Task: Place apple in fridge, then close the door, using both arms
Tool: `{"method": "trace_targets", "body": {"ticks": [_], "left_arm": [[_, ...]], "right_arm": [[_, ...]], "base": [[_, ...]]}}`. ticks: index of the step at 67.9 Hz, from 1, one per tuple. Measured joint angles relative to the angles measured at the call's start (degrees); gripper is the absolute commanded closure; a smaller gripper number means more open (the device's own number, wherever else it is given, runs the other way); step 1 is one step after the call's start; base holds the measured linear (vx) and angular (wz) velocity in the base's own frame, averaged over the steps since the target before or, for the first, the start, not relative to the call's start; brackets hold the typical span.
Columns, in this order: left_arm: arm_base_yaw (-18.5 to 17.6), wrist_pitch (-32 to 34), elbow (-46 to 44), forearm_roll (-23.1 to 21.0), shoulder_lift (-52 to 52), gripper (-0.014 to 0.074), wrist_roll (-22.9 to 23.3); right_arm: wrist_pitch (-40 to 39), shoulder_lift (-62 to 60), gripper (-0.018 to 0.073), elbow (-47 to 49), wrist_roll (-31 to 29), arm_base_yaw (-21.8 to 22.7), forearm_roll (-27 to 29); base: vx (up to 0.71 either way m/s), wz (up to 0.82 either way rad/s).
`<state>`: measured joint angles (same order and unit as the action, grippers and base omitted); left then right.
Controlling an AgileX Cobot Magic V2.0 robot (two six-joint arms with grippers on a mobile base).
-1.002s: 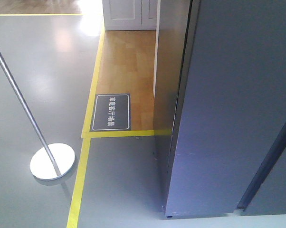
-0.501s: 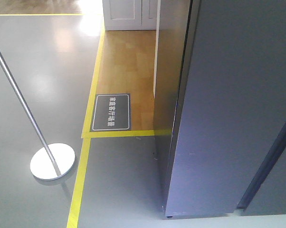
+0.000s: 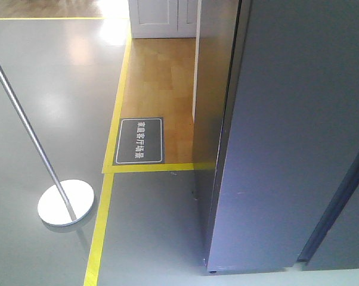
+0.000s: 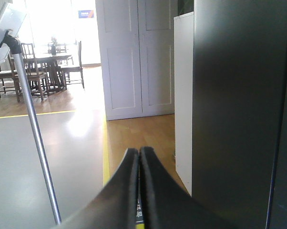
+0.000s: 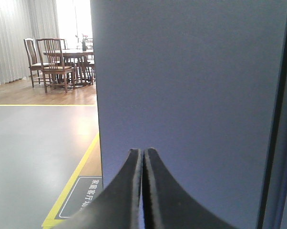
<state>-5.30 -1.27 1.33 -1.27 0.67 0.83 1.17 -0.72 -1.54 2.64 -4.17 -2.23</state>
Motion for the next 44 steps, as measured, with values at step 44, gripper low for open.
{"method": "trace_targets", "body": {"ticks": [44], "left_arm": [[0.0,0.0,0.0,0.0,0.0,0.0603,0.0]], "right_arm": [[0.01,0.0,0.0563,0.0,-0.12,0.0,-0.11]], "base": [[0.0,0.0]]}}
